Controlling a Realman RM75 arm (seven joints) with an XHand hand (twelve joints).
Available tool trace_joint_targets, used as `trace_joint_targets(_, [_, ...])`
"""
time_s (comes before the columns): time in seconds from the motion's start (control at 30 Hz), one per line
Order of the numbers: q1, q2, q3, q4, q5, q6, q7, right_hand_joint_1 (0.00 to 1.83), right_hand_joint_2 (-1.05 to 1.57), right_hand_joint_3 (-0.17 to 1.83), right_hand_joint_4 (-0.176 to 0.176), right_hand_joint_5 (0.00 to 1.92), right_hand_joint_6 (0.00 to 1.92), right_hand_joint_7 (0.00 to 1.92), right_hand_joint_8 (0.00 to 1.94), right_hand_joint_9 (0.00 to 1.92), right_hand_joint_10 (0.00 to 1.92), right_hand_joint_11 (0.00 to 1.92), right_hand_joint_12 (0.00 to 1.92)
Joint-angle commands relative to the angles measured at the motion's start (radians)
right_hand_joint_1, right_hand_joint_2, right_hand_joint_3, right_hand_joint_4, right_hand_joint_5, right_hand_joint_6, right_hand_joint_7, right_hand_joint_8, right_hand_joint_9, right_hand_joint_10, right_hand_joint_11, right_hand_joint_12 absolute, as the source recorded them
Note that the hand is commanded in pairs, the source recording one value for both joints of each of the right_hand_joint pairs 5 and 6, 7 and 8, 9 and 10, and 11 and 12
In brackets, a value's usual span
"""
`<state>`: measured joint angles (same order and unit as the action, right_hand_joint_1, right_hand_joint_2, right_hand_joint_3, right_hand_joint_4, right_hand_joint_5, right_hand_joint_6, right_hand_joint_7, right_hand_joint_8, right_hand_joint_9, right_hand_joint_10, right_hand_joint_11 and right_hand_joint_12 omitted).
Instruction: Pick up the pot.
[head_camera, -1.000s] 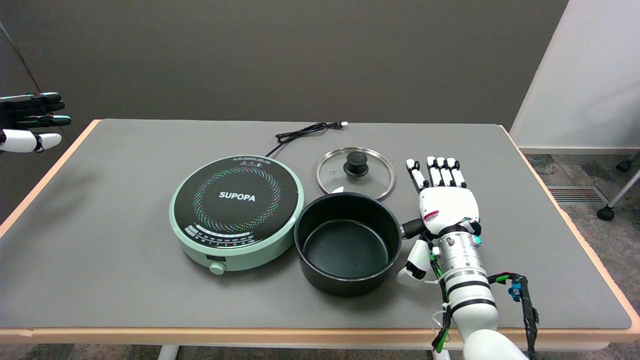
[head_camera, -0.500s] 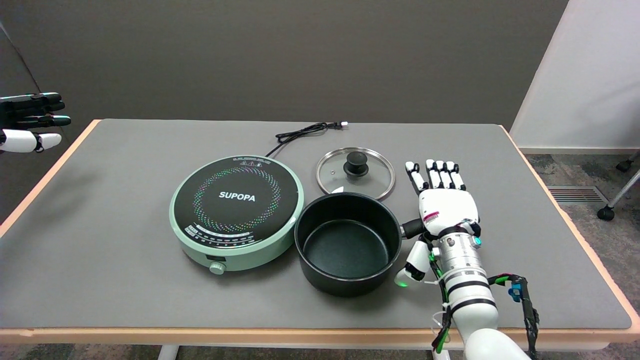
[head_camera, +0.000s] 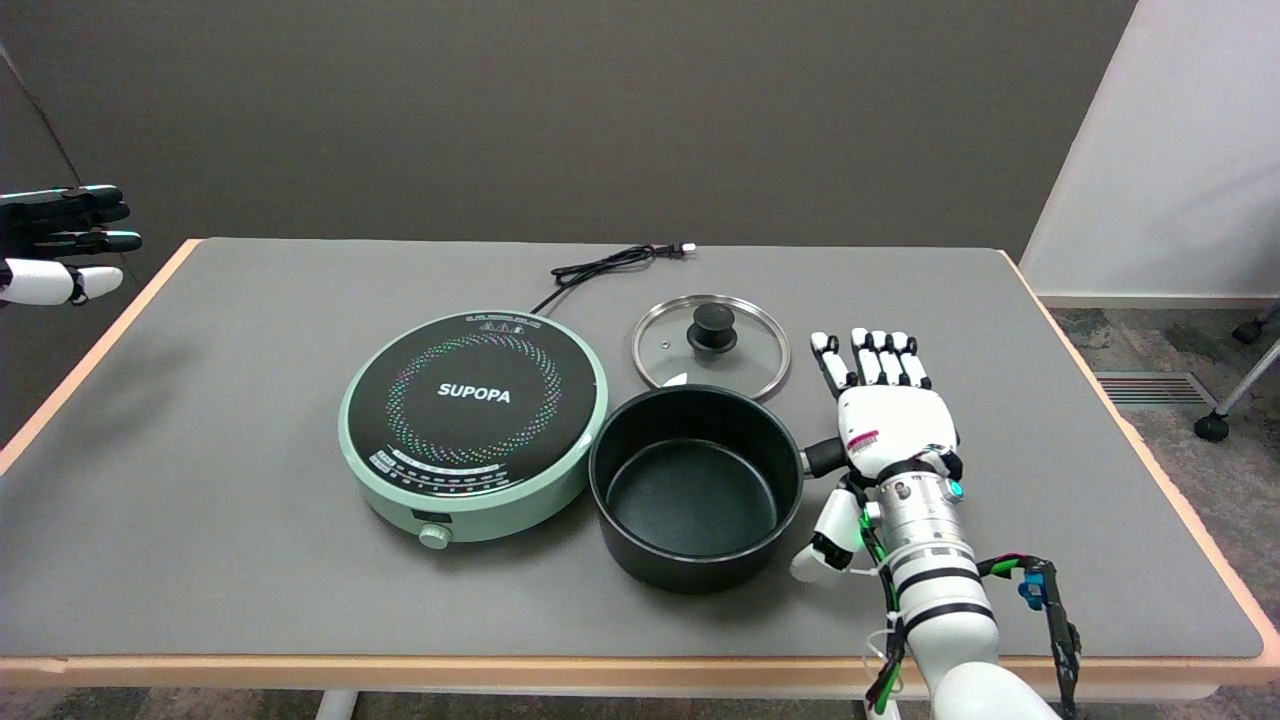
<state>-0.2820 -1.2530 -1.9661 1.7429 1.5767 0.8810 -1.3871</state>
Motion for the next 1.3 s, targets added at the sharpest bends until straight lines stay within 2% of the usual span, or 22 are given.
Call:
trace_joint_targets(0.03, [-0.010, 0.002, -0.001, -0.002, 0.008, 0.000, 0.001, 1.06, -1.00, 1.08, 0.176, 0.01, 0.01, 0.01, 0.01, 0.01, 0.01, 0.01, 0.01])
trace_joint_targets(0.53, [-0.008, 0.003, 0.004, -0.008, 0.023, -0.011, 0.001, 1.06, -1.00, 1.09, 0.176, 0.01, 0.01, 0.01, 0.01, 0.01, 0.01, 0.01, 0.01])
trace_joint_targets(1.0, [-0.003, 0.004, 0.004, -0.004, 0.018, -0.011, -0.005, 1.01, -1.02, 1.20, 0.176, 0.00, 0.00, 0.00, 0.00, 0.00, 0.00, 0.00, 0.00])
trace_joint_targets(1.1, [-0.003, 0.004, 0.004, -0.001, 0.016, -0.011, -0.006, 0.96, -0.98, 1.13, 0.176, 0.00, 0.00, 0.00, 0.00, 0.00, 0.00, 0.00, 0.00])
trace_joint_targets(1.23, [-0.003, 0.004, 0.004, 0.000, 0.016, -0.011, -0.006, 0.96, -0.89, 0.94, 0.176, 0.00, 0.00, 0.00, 0.00, 0.00, 0.00, 0.00, 0.00])
trace_joint_targets(1.3, [-0.003, 0.004, 0.004, 0.001, 0.016, -0.011, -0.006, 0.96, -0.76, 0.75, 0.176, 0.02, 0.02, 0.02, 0.02, 0.02, 0.02, 0.02, 0.02])
